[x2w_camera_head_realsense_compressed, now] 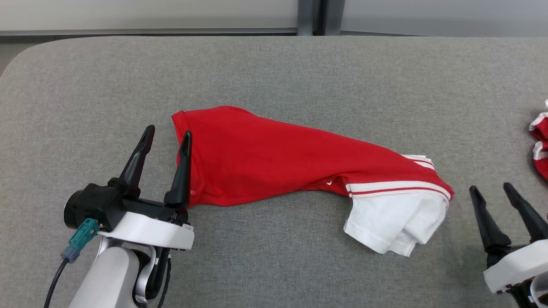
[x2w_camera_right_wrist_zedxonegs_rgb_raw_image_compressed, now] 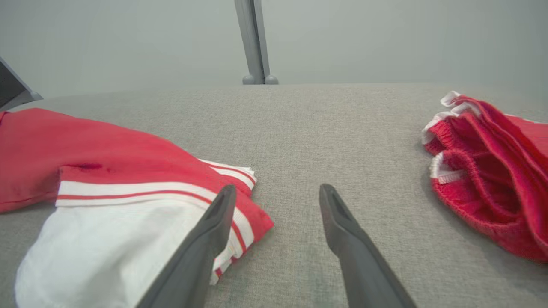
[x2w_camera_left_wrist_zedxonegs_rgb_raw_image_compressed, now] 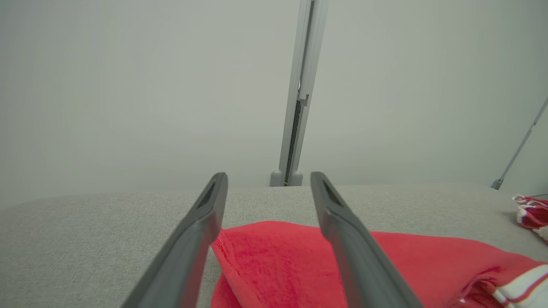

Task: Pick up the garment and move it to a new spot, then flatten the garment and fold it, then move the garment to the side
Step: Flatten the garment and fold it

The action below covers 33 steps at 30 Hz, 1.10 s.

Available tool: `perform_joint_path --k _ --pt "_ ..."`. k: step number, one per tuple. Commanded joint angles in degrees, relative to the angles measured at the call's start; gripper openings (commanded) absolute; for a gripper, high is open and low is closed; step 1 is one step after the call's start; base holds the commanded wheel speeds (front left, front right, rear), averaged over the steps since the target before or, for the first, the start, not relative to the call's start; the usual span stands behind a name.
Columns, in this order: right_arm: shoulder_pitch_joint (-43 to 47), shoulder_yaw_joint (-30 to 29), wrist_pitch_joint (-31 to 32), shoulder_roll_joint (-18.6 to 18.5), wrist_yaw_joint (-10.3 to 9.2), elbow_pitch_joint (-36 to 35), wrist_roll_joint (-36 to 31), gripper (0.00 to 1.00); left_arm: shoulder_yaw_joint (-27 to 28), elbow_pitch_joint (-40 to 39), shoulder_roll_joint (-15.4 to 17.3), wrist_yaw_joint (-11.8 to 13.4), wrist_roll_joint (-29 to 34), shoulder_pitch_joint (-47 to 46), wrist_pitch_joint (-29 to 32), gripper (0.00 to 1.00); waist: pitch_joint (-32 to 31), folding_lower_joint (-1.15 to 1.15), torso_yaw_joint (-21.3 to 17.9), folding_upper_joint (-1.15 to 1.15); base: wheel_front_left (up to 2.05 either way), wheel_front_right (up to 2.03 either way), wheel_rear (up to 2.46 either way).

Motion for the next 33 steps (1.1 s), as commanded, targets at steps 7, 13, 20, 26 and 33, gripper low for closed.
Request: perform_joint_path --k 7,13,20,26,33 --pt "0.4 -6.7 -6.6 3.5 -0.04 -3.5 -3.5 1.00 1.6 -0.1 0.6 1.9 0.3 2.4 -0.1 1.00 -2.6 0.00 -1.6 0.00 0.00 0.00 0.00" --pt "-0.2 -5.7 -7.8 5.1 -0.04 -8.1 -6.6 1.00 2.0 -0.6 1.5 2.9 0.6 5.3 0.2 1.00 -5.6 0.00 -2.7 0.00 0.00 0.00 0.00" --pt "2.1 -4.1 -6.6 7.0 -0.04 -10.2 -7.5 1.00 1.6 -1.5 2.3 3.7 0.1 8.4 1.5 1.00 -8.2 0.00 -3.1 0.00 0.00 0.00 0.00" --pt "3.0 -4.4 -5.8 7.8 -0.04 -10.9 -7.7 1.00 1.1 -2.3 2.7 4.0 -0.1 9.1 2.6 1.00 -8.1 0.00 -3.1 0.00 0.00 0.00 0.00" --pt "2.6 -3.9 -5.3 8.4 -0.04 -11.5 -7.8 1.00 -0.2 -0.5 2.8 3.2 -0.6 8.0 5.1 1.00 -7.1 0.00 -3.3 0.00 0.00 0.00 0.00"
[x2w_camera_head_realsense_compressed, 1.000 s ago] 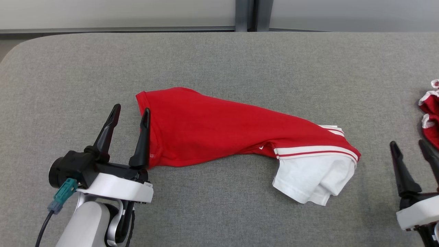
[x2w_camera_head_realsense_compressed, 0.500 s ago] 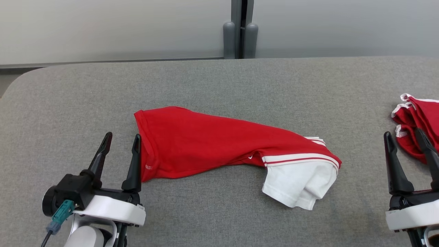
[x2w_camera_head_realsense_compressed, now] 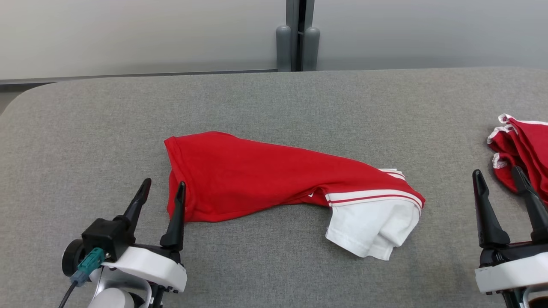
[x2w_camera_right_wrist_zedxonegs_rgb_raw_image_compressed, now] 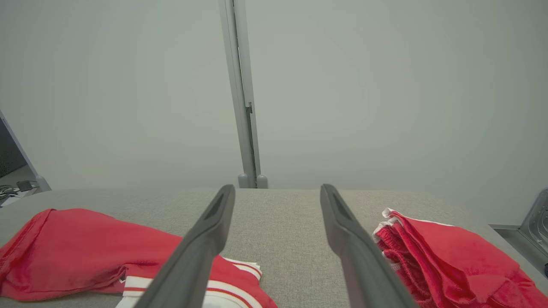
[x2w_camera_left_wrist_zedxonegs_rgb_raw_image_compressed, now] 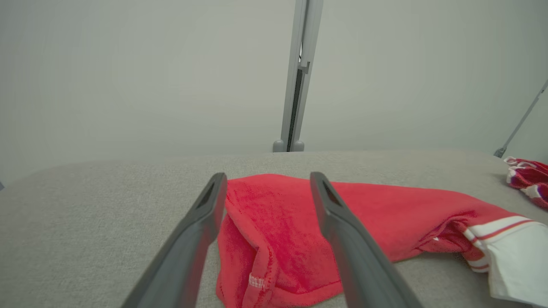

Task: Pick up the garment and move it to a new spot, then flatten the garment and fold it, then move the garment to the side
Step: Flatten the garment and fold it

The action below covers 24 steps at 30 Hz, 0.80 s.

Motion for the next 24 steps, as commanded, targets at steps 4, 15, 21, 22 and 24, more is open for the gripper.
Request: perform_joint_path --k 4,15,21,22,24 --pt "-0.8 0.6 0.3 0.3 -0.03 -0.3 0.1 1.00 -1.2 3.6 0.1 -1.2 -1.0 -1.5 2.3 1.00 1.0 0.00 -0.5 0.00 0.00 0.00 0.00" --pt "-1.2 0.7 0.2 0.9 -0.03 0.7 0.5 1.00 -2.4 17.1 -0.8 -2.7 -2.0 -5.3 3.0 1.00 3.3 0.00 -2.3 0.00 0.00 0.00 0.00" --pt "1.0 1.3 0.3 1.9 -0.03 2.2 1.0 1.00 -2.9 20.7 -0.6 -3.5 -1.8 -7.4 2.2 0.00 4.1 0.00 -2.4 0.00 0.00 0.00 0.00" --pt "1.5 2.0 0.7 2.0 -0.03 2.4 1.2 1.00 -2.9 21.0 -0.5 -3.5 -1.8 -7.6 2.0 0.00 4.2 0.00 -2.4 0.00 0.00 0.00 0.00" --pt "3.7 4.4 1.6 1.7 -0.03 4.3 2.0 1.00 -3.0 21.9 -0.6 -3.7 -1.9 -8.2 1.4 0.00 4.8 0.00 -2.4 0.00 0.00 0.00 0.00"
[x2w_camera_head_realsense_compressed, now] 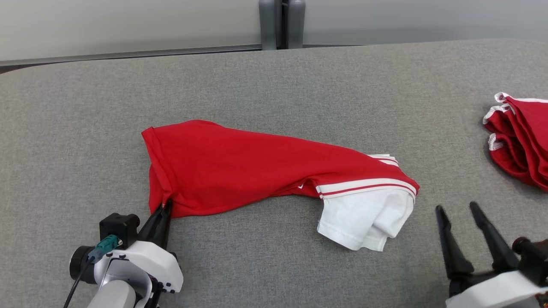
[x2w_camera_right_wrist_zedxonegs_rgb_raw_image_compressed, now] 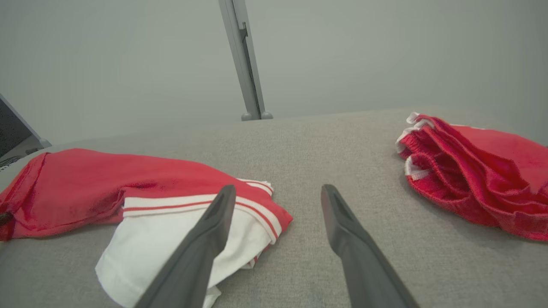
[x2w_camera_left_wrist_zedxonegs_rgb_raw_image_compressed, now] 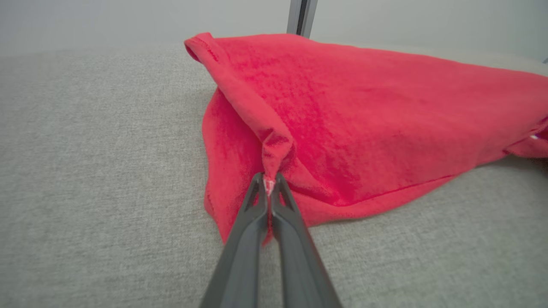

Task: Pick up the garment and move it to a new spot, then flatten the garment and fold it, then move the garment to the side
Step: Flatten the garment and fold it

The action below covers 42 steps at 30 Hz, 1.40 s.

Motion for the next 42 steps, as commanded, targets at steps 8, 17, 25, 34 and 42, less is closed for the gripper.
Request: perform_joint_path --k 8,17,25,34,42 --pt "1.5 11.3 0.8 -2.8 -0.03 7.8 4.4 1.00 0.1 0.9 -0.3 -0.4 -0.7 -3.3 -1.5 0.00 2.6 0.00 0.5 0.00 0.00 0.00 0.00" --pt "-4.7 15.8 -0.5 -3.9 -0.02 15.0 6.7 0.00 -0.2 1.5 -1.0 -0.7 -0.6 -5.7 -3.3 0.00 4.3 0.00 2.6 0.00 0.00 0.00 0.00" --pt "-6.0 14.3 -4.7 -5.5 -0.02 11.9 6.2 0.00 0.9 -2.2 -0.7 -0.2 -0.1 -6.0 -5.5 0.00 4.6 0.00 2.6 0.00 0.00 0.00 0.00" --pt "-10.9 6.0 -6.1 -10.4 -0.02 0.5 3.5 0.00 3.8 -16.7 1.4 1.2 -1.3 -7.0 -4.9 0.00 1.9 0.00 1.6 0.00 0.00 0.00 0.00" --pt "-19.7 -1.0 -4.8 -13.3 -0.03 -5.3 1.4 0.00 5.2 -28.1 4.4 2.5 -0.5 -11.8 -0.2 0.00 -2.9 0.00 1.5 0.00 0.00 0.00 0.00"
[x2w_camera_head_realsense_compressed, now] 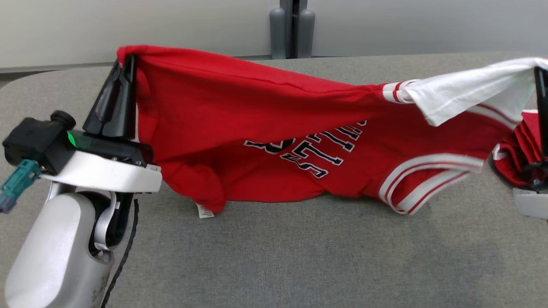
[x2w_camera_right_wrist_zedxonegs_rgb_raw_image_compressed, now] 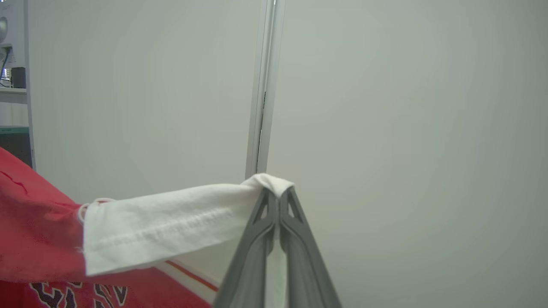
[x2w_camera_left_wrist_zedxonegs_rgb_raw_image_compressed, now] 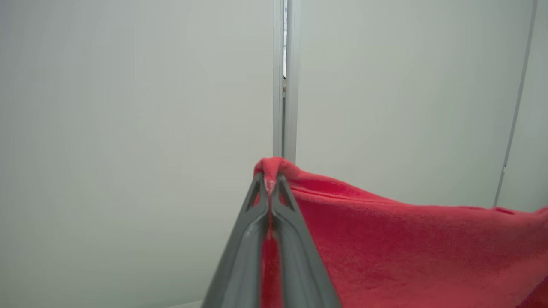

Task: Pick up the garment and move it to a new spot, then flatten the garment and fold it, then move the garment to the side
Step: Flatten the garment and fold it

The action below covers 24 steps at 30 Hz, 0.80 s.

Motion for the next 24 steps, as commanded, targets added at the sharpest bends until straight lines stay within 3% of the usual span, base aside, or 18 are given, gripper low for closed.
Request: perform_joint_path --k 1,7,14,19,24 --pt "-1.4 -0.3 0.4 -0.2 -0.03 -0.6 -0.1 0.00 0.4 -1.1 0.5 0.5 0.2 -1.5 0.8 0.00 -2.5 0.00 0.0 0.00 0.00 0.00 0.00" --pt "-6.1 0.0 2.4 -0.7 -0.03 -1.8 0.2 0.00 1.4 -4.4 1.9 1.8 0.1 -5.4 4.8 0.00 -7.0 0.00 0.0 0.00 0.00 0.00 0.00" --pt "-9.7 1.2 3.3 -0.2 -0.03 0.4 2.2 0.00 1.6 -3.6 2.3 1.6 -1.2 -7.2 7.1 0.00 -8.6 0.00 -0.1 0.00 0.00 0.00 0.00" --pt "-14.3 1.1 3.2 -0.5 -0.03 3.4 3.6 0.00 0.9 -0.4 1.0 0.3 -2.1 -10.7 5.9 0.00 -6.0 0.00 0.5 0.00 0.00 0.00 0.00" --pt "-25.4 3.3 2.6 -1.5 -0.03 9.2 5.2 0.00 0.9 7.8 -0.9 -1.8 -2.8 -20.2 3.3 0.00 -1.3 0.00 0.9 0.00 0.00 0.00 0.00"
